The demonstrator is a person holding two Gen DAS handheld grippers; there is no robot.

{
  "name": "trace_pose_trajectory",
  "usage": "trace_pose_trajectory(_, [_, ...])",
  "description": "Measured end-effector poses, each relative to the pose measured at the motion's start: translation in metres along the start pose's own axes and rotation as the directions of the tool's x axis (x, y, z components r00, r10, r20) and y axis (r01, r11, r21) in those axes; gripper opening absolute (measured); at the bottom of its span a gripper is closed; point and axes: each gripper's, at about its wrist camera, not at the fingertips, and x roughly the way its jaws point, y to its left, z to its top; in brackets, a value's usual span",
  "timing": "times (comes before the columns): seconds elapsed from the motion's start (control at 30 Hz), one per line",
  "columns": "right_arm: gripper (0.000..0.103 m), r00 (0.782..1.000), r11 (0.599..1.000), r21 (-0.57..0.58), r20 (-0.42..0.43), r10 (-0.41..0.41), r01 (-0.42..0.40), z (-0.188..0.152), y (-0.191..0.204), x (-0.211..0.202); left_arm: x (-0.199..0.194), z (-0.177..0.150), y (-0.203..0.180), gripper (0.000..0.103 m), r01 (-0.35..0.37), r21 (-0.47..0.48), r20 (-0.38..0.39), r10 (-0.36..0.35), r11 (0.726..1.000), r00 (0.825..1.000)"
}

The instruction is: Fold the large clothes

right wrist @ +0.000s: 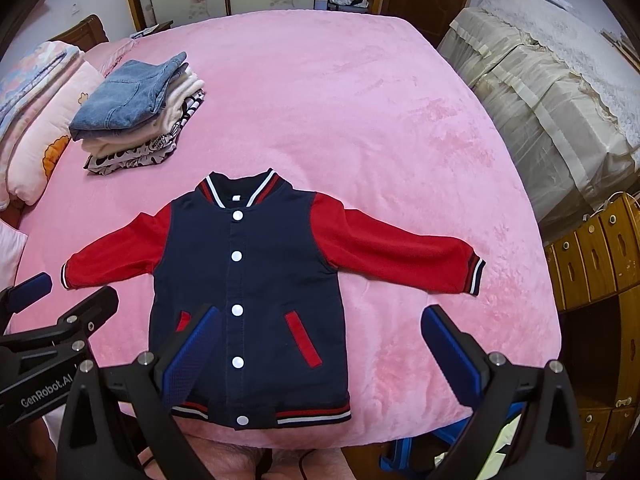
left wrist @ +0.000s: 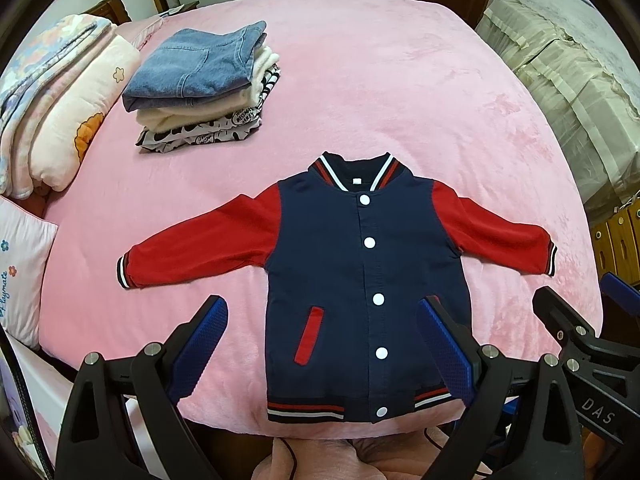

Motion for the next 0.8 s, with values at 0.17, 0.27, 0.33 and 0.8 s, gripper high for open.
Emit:
trace_pose_trajectory(0.17, [0.101, 1.0, 1.0, 0.0, -0.004, -0.007, 0.007, -0.002, 0.003, 0.0, 0.003, 0.002, 0.003, 0.095, 0.006, 0.0, -0.01, -0.006, 1.0, 1.0])
trace_pose_trajectory(0.27, [0.101, 1.0, 1.0, 0.0, -0.009, -0.011, 0.011, -0.003, 0.005, 0.001, 0.005, 0.003, 0.005, 0.095, 0.011, 0.004, -0.015, -0.011, 1.0, 1.0])
trace_pose_trajectory(0.33, [0.101, 1.0, 1.0, 0.001, -0.015, -0.014, 0.014, -0.004, 0.006, 0.002, 0.006, 0.004, 0.006, 0.095, 0.013, 0.006, -0.017, -0.013, 1.0, 1.0])
trace_pose_trajectory(0.8, [0.101, 0.999, 0.999, 0.027, -0.025, -0.047, 0.047, -0.004, 0.023, 0.001, 0.013, 0.008, 0.02, 0.095, 0.028, 0.036, -0.03, -0.027, 0.999, 0.999])
